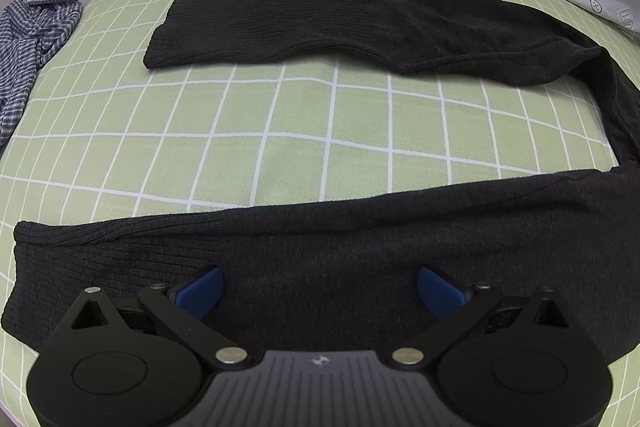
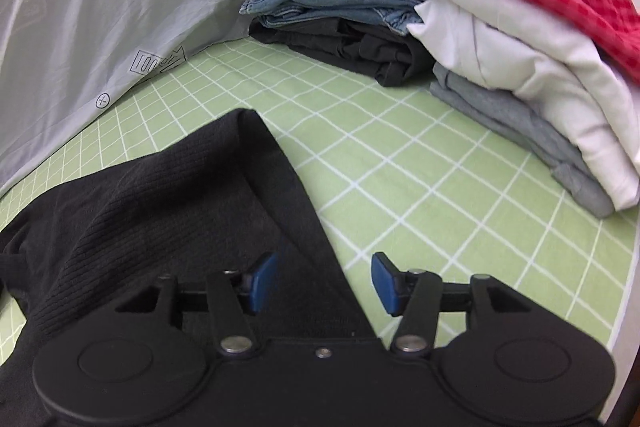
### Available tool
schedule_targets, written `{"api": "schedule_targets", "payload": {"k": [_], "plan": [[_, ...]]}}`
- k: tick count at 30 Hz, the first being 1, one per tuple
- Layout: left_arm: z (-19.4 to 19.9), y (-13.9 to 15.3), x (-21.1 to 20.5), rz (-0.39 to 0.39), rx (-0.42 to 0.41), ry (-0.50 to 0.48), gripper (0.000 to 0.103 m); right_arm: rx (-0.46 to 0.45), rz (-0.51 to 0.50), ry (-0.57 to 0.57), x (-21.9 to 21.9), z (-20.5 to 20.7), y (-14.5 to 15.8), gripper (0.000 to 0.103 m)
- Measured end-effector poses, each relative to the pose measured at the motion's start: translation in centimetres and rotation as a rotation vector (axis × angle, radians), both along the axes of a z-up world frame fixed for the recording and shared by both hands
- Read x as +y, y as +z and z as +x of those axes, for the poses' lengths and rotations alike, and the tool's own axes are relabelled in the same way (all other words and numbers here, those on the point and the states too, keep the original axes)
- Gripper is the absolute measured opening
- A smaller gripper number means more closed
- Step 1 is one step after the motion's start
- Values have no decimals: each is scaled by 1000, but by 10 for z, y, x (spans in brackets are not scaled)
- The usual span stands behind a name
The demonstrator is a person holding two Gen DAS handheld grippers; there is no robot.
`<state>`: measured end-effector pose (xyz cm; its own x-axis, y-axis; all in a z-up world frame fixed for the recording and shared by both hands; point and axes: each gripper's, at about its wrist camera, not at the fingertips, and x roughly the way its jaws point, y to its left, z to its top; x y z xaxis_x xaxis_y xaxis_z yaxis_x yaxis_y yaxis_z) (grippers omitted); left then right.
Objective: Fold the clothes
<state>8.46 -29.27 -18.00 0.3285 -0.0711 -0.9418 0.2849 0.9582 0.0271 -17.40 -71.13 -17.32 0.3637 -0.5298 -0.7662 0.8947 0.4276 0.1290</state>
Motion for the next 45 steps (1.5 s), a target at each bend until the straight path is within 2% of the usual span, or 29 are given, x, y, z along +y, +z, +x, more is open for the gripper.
{"api": "schedule_targets", "payload": {"k": [5, 7, 8, 9, 14, 19, 22, 23, 24, 26, 28, 31, 35, 36, 45], "plan": [[0, 0, 0, -1, 4, -6, 103, 32, 12, 25, 14, -1, -8, 64], [-1, 0, 1, -1, 5, -9, 103, 48, 2, 35, 12, -2, -7, 49], [-1, 0, 1, -1, 6, -11, 103, 54, -7, 50, 10, -3, -6, 36], [-2, 0, 1, -1, 6, -12, 103, 60, -15, 64, 8, -4, -5, 11], [-7, -1, 2, -6, 8, -24, 103, 134, -86, 58, -10, -15, 0, 5], [-20, -1, -4, -5, 16, -103, 103, 189, -100, 54, -33, -19, -2, 5], [-25, -1, -5, -7, 11, -96, 103, 295, -180, 100, -19, -3, -1, 13], [-26, 0, -4, -10, 11, -89, 103, 307, -206, 112, -13, 1, 0, 27], [-26, 0, -3, -11, 9, -86, 103, 301, -224, 131, -5, 5, 1, 51], [-29, 0, -3, -11, 5, -81, 103, 266, -250, 157, 8, 10, 3, 75], [-31, 0, -2, -13, 0, -76, 103, 217, -237, 198, 19, 16, 3, 78], [-36, -1, 0, -15, -8, -77, 103, 145, -156, 262, 27, 21, -3, 88], [-43, -1, 4, -21, -20, -75, 103, 112, -103, 284, 35, 15, -15, 97], [-45, -1, 4, -23, -25, -72, 103, 112, -101, 280, 36, 10, -16, 100], [-73, 0, 15, -38, -36, -82, 103, 162, -33, 351, 29, -13, -9, 103]]}}
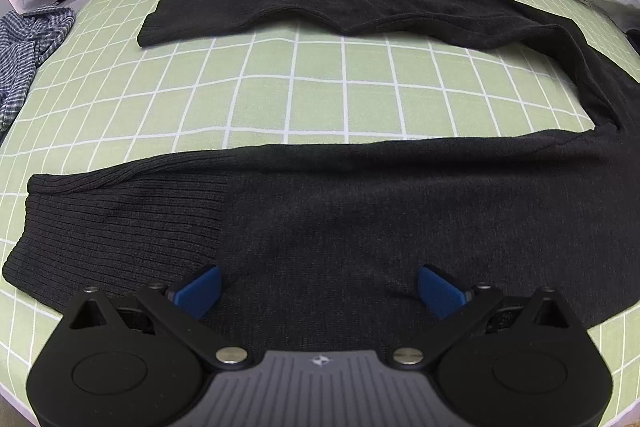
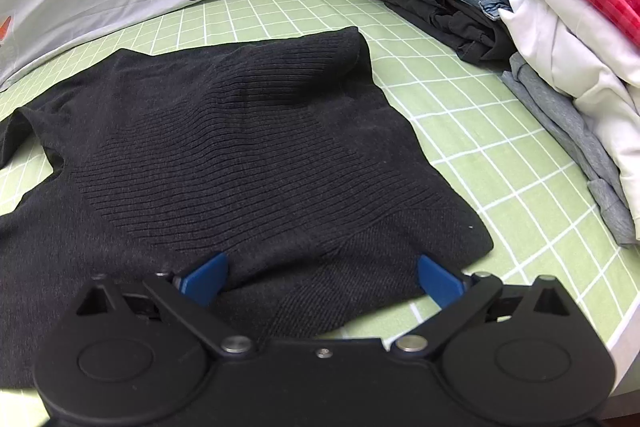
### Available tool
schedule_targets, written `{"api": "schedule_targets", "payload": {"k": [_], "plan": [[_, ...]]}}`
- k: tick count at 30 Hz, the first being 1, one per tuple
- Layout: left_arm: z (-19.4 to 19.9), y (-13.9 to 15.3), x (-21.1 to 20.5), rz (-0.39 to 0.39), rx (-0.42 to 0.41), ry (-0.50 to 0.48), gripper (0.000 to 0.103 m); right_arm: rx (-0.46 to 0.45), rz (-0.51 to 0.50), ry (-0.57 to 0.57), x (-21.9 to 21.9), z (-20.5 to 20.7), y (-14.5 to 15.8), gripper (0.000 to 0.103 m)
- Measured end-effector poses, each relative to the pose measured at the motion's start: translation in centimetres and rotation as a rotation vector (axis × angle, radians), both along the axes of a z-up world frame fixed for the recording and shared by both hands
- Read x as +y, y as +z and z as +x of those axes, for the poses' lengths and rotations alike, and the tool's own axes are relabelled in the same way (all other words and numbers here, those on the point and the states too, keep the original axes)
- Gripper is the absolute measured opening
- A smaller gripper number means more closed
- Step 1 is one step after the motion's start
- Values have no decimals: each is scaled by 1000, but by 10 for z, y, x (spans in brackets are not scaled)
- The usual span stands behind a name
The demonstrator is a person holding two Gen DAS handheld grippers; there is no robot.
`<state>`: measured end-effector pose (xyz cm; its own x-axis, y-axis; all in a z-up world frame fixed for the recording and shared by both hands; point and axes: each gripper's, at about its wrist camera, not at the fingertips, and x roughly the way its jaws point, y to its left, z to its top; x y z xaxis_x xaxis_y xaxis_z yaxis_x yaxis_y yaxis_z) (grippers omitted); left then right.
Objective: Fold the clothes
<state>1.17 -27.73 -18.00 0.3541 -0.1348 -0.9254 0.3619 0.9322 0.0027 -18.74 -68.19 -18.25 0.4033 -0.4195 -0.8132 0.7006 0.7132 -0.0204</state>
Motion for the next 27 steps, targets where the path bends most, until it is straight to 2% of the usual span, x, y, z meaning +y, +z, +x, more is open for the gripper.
{"api": "schedule_targets", "payload": {"k": [6, 9, 12, 16, 22, 24, 27], "plan": [[-18, 2, 20, -29, 15, -33, 103, 46, 43, -29, -4, 0, 5, 103], [-12, 11, 44, -109, 22, 30, 103, 57, 25, -52, -2, 9, 11, 103], [4, 21, 65, -110, -9, 106, 103, 13, -33, -69, 12, 18, 22, 103], [38, 33, 92, -116, -46, 183, 103, -92, -81, -77, 36, 39, 29, 103], [107, 41, 112, -125, -88, 219, 103, -174, -7, -196, 55, 78, 9, 103], [129, 40, 110, -119, -108, 210, 103, -180, -7, -235, 62, 88, 3, 103], [166, 35, 107, -140, -109, 223, 103, -134, -61, -238, 68, 103, -5, 103]]}}
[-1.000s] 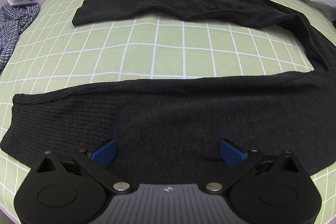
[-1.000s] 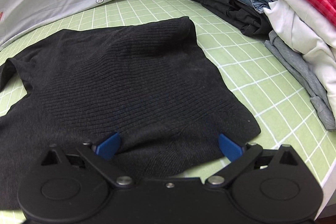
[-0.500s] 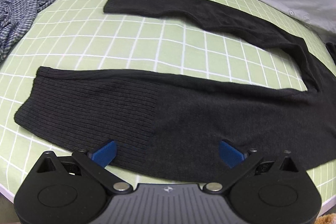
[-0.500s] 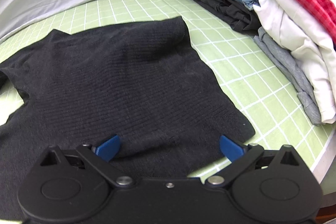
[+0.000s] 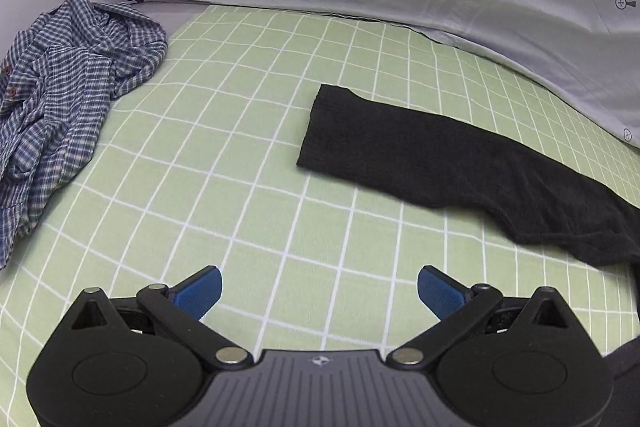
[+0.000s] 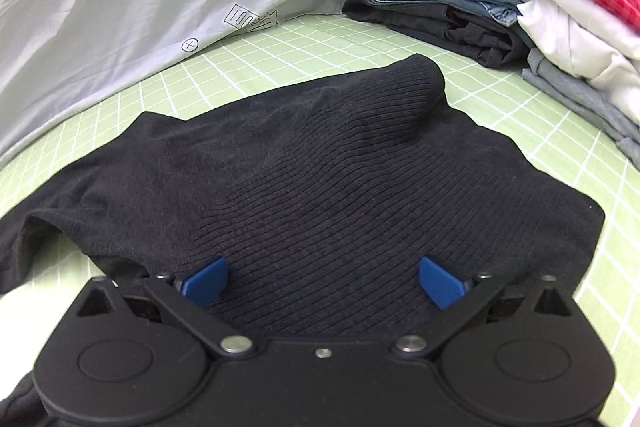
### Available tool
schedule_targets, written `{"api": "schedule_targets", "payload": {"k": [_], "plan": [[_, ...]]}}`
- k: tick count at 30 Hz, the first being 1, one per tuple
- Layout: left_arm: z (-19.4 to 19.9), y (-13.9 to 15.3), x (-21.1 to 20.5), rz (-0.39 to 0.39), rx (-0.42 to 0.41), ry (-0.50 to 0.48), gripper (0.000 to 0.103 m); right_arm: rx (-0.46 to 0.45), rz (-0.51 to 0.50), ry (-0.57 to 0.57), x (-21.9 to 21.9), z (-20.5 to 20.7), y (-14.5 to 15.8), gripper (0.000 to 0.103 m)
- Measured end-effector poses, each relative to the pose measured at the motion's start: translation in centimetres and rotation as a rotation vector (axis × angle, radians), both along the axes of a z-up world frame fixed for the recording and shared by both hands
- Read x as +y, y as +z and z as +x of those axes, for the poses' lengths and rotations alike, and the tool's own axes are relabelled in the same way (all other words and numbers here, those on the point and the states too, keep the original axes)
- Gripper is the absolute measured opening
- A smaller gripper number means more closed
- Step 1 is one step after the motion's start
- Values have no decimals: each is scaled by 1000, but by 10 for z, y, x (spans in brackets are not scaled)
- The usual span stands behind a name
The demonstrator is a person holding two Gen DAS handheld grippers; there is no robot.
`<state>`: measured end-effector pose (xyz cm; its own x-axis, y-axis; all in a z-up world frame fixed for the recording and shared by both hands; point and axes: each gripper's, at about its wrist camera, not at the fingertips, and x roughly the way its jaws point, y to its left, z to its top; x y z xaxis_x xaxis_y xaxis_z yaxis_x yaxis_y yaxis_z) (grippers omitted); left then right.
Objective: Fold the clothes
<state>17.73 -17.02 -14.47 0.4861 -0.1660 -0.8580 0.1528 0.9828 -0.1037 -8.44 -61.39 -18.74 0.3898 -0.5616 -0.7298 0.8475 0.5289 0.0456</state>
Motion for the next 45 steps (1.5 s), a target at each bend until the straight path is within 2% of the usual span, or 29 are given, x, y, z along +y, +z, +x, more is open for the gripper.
{"api": "schedule_targets", "payload": {"k": [3, 7, 9, 12, 14, 15, 16, 17, 18, 20, 24, 28, 31, 34, 39, 45], "plan": [[34, -10, -5, -13, 16, 43, 103, 22, -23, -18, 0, 8, -3, 103], [63, -24, -18, 40, -4, 69, 101, 27, -45, -61, 1, 15, -6, 103], [71, -29, -19, 46, -19, 81, 96, 12, -73, -85, 4, 15, -8, 103], [77, -31, -19, 57, -44, 107, 78, -11, -121, -106, 12, 13, -13, 103], [78, -30, -19, 75, -82, 115, 54, -13, -131, -114, 14, 12, -13, 103], [78, -29, -18, 66, -95, 105, 45, -12, -127, -115, 13, 13, -12, 103], [78, -28, -17, 53, -101, 98, 26, -11, -122, -115, 12, 13, -12, 103], [79, -27, -17, 43, -102, 94, 18, -7, -116, -114, 11, 13, -11, 103], [79, -26, -18, 51, -107, 96, 17, -4, -110, -112, 11, 14, -10, 103], [78, -25, -18, 73, -117, 102, 6, 10, -79, -106, 6, 15, -7, 103], [79, -24, -4, 135, -121, 152, 5, 46, 30, -44, -16, 19, 5, 103], [83, -22, 7, 144, -109, 176, 5, 7, -43, 44, -33, 30, 23, 103], [83, -22, 7, 145, -100, 189, 5, 13, -102, 125, -51, 49, 29, 103], [82, -21, 4, 158, -96, 197, 5, 40, -114, 168, -76, 70, 23, 103], [81, -21, 3, 171, -92, 196, 6, 106, -58, 174, -115, 92, 0, 103], [82, -22, -2, 208, -94, 187, 8, 61, -22, 159, -143, 102, -9, 103]]}}
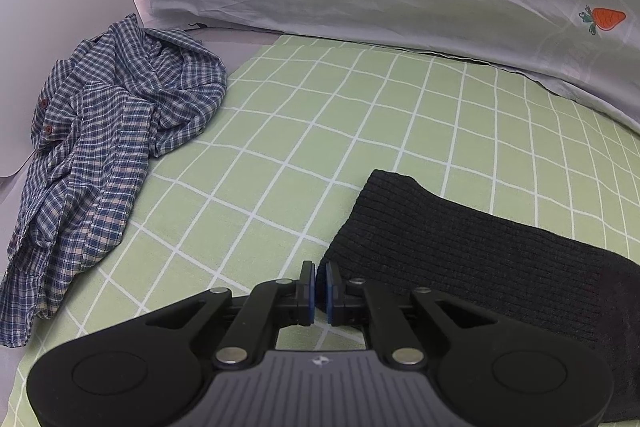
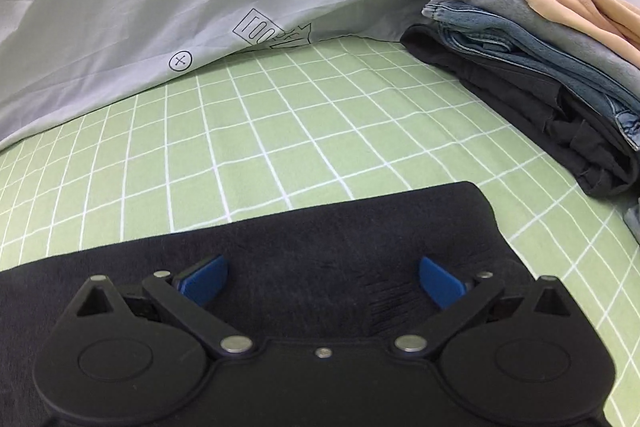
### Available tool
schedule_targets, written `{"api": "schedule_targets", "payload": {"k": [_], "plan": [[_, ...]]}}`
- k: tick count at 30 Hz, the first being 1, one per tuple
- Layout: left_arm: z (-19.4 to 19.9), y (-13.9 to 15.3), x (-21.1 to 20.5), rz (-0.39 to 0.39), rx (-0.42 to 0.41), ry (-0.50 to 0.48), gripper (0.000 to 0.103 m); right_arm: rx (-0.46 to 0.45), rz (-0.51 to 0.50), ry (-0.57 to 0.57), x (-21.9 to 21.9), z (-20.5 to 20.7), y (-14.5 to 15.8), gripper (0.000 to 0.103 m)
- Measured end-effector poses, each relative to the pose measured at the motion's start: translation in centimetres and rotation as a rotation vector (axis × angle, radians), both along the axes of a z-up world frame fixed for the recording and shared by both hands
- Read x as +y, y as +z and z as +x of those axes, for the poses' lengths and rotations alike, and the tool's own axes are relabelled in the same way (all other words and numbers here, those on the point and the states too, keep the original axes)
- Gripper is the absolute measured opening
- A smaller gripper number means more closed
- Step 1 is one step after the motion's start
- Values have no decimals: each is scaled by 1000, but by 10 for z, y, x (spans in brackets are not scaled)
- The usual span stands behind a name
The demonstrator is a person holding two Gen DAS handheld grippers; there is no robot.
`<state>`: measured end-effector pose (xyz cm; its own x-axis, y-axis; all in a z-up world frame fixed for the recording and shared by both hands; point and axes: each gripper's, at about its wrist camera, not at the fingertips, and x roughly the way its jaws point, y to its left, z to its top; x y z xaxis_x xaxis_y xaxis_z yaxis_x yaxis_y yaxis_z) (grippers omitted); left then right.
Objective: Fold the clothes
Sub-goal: 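Grasp the sleeve cuff with the left gripper and lift it, then carry the sleeve cuff across the sweater body with the left gripper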
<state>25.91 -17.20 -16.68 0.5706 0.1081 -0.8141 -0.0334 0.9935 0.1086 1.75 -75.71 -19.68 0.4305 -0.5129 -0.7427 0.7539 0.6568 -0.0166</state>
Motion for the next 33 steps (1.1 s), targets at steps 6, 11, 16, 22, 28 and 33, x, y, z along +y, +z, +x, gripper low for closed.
{"api": "schedule_targets", "payload": {"k": [6, 11, 16, 22, 28, 33], "plan": [[0, 0, -4, 35, -1, -20, 9, -5, -10, 10, -25, 16, -3, 103], [0, 5, 9, -40, 11, 36, 26, 6, -14, 14, -28, 22, -1, 103], [-17, 22, 31, -129, -22, 110, 44, 3, -130, 11, 1, 4, 21, 103], [-63, 44, 49, -186, -50, 119, 70, -22, -198, -26, 61, -49, 52, 103], [-134, 38, 36, -215, 18, 34, 74, 6, -69, -120, 96, -125, 34, 103], [-193, 25, 24, -220, 64, 16, 74, 6, 8, -153, 102, -176, 20, 103]]}}
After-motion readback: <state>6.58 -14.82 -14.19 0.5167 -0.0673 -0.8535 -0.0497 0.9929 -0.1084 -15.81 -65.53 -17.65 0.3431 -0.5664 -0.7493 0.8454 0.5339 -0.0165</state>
